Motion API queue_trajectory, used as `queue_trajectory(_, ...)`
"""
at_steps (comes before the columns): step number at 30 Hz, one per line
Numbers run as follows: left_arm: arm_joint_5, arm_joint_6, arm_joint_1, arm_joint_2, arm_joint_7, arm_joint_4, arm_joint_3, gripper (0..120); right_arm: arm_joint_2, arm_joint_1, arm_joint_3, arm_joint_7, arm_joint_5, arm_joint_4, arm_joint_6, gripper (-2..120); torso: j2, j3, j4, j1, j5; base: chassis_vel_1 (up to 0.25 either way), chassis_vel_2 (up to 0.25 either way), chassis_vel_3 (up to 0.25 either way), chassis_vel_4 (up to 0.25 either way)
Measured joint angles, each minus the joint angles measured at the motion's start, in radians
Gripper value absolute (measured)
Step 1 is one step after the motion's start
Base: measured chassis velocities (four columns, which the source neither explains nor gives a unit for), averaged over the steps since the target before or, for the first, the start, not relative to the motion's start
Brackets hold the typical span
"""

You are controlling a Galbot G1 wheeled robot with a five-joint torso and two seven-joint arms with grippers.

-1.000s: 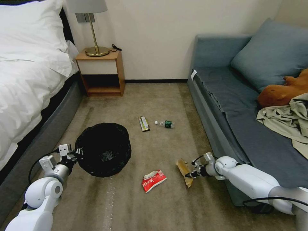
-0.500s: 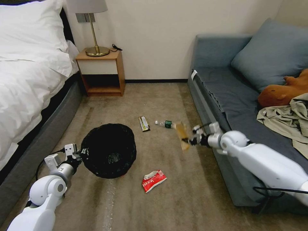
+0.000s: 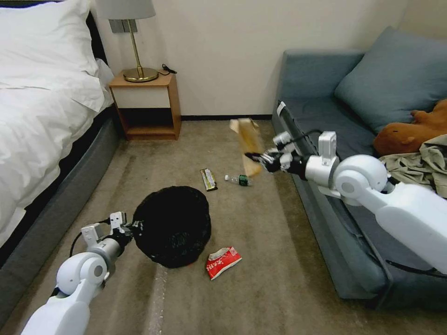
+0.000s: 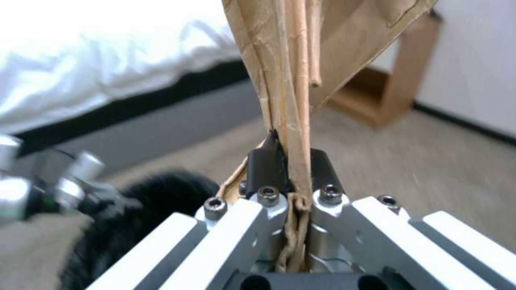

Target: Pick up the trash bin, then pick up the garbage on the floor and place it into the trash bin.

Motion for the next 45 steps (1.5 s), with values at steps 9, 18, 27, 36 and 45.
queue_trajectory(9, -0.051, 0.029, -0.003, -0.021, -0.072, -0.027, 0.021, 3, 0.047, 0.089, -0.106, 0.030, 0.020, 0.119, 0.063, 0, 0.000, 0.000, -0.0004, 0.000, -0.0001, 0.000, 0.000, 0.000, 0.000)
queue_trajectory(18, -0.080, 0.050, 0.003, -0.045, -0.112, -0.064, 0.015, 3, 0.172, 0.131, -0.261, 0.028, -0.056, 0.105, 0.119, 0, 0.000, 0.000, -0.0002, 0.000, 0.0001, 0.000, 0.000, 0.000, 0.000)
queue_trajectory(27, -0.116, 0.060, 0.018, -0.053, -0.134, -0.091, 0.005, 3, 0.299, 0.143, -0.370, -0.002, -0.143, -0.008, 0.154, 0, 0.000, 0.000, -0.0001, 0.000, -0.0001, 0.000, 0.000, 0.000, 0.000)
queue_trajectory(36, -0.151, 0.063, 0.036, -0.046, -0.140, -0.116, -0.018, 3, 0.394, 0.109, -0.439, -0.028, -0.207, -0.150, 0.196, 0, 0.000, 0.000, -0.0002, 0.000, -0.0002, 0.000, 0.000, 0.000, 0.000)
queue_trajectory(45, -0.192, 0.066, 0.054, -0.017, -0.135, -0.127, -0.042, 3, 0.440, 0.063, -0.472, -0.050, -0.258, -0.277, 0.249, 0, 0.000, 0.000, 0.0000, 0.000, -0.0001, 0.000, 0.000, 0.000, 0.000)
